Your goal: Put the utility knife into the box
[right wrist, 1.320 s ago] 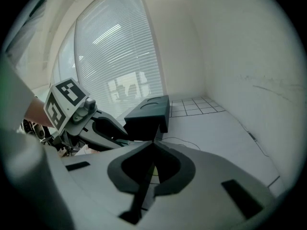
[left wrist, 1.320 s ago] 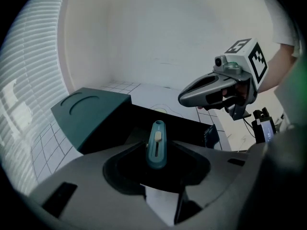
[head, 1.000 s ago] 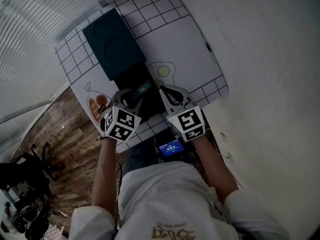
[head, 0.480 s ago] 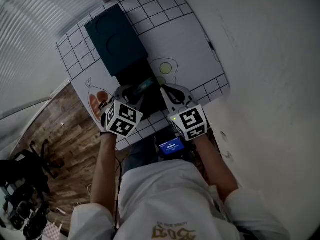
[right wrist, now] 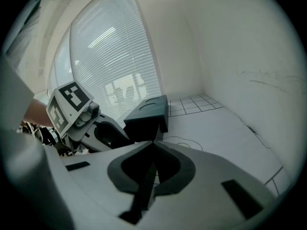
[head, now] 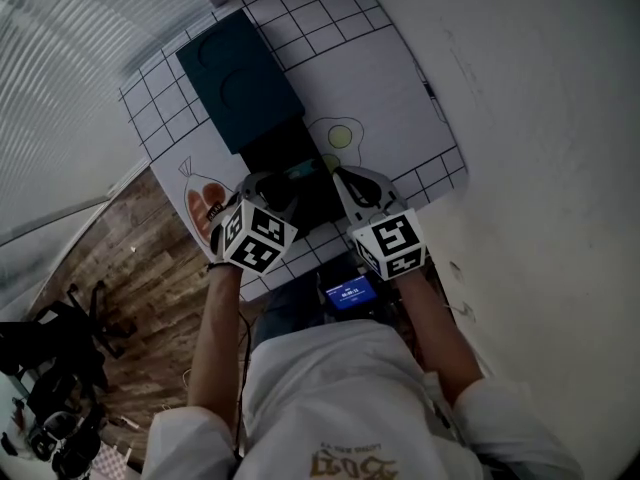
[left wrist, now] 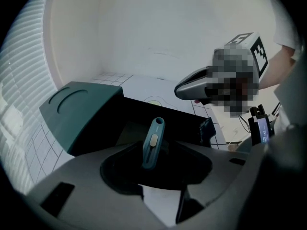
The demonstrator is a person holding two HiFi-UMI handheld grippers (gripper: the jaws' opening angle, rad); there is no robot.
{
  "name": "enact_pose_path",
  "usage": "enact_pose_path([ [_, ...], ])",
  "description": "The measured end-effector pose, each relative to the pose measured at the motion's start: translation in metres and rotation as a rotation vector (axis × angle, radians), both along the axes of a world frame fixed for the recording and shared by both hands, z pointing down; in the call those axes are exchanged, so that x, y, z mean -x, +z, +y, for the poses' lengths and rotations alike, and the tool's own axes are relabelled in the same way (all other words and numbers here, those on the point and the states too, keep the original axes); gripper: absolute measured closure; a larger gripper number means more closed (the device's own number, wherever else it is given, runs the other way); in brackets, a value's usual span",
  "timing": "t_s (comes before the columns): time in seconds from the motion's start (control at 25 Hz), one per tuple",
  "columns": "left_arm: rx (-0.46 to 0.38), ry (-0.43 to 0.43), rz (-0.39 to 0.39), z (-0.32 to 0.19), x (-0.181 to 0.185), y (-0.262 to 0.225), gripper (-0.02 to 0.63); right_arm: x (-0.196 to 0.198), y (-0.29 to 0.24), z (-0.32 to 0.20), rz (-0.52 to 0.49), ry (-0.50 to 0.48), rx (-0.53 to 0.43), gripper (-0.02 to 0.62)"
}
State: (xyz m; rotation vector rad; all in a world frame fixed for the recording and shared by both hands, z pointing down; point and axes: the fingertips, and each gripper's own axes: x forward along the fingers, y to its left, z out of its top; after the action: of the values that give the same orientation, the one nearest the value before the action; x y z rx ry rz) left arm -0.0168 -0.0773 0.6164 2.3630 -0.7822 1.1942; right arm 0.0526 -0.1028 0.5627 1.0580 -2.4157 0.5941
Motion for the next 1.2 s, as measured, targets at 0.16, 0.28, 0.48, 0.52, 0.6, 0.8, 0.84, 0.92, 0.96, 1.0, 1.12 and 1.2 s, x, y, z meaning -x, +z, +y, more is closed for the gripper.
enact_pose_path([
  [0.16, -0.014, -0.007, -0.006, -0.002, 0.002, 0.000, 0.443, 0.000, 0.000, 0.000, 0.001, 0.006, 0.000, 0.588],
  [0.28, -0.028, -0.036, 0.007, -0.004, 0.004, -0.001, 0.466, 0.000, -0.001, 0.001, 0.002, 0.008, 0.000, 0.588],
  [0.48, 0.003, -0.091, 0.070, -0.008, 0.007, -0.002, 0.498, -0.003, -0.005, 0.000, 0.003, 0.016, -0.008, 0.588],
  [0.52, -0.001, -0.107, 0.078, -0.010, 0.009, -0.004, 0.514, -0.004, -0.006, 0.000, 0.004, 0.018, -0.010, 0.588],
  [0.6, -0.027, -0.141, 0.084, -0.016, 0.014, -0.010, 0.589, -0.006, -0.009, -0.001, 0.003, 0.020, -0.016, 0.589],
  [0.8, -0.052, -0.198, 0.115, -0.019, 0.019, -0.023, 0.598, -0.012, -0.016, 0.001, -0.005, 0.029, -0.027, 0.589],
  [0.84, -0.074, -0.218, 0.115, -0.019, 0.021, -0.028, 0.598, -0.013, -0.019, 0.001, -0.005, 0.031, -0.033, 0.588],
  [0.92, -0.110, -0.253, 0.123, -0.020, 0.026, -0.038, 0.598, -0.015, -0.027, 0.000, -0.005, 0.036, -0.053, 0.588],
  [0.96, -0.118, -0.267, 0.136, -0.019, 0.027, -0.043, 0.598, -0.016, -0.031, 0.000, -0.006, 0.040, -0.066, 0.588],
  [1.0, -0.122, -0.279, 0.152, -0.019, 0.028, -0.047, 0.598, -0.017, -0.035, -0.001, -0.007, 0.044, -0.078, 0.589],
  [1.12, -0.133, -0.308, 0.208, -0.016, 0.029, -0.061, 0.598, -0.018, -0.049, -0.004, -0.015, 0.051, -0.107, 0.589],
  [1.2, -0.154, -0.333, 0.244, -0.016, 0.030, -0.073, 0.598, -0.019, -0.059, -0.006, -0.033, 0.055, -0.125, 0.589],
])
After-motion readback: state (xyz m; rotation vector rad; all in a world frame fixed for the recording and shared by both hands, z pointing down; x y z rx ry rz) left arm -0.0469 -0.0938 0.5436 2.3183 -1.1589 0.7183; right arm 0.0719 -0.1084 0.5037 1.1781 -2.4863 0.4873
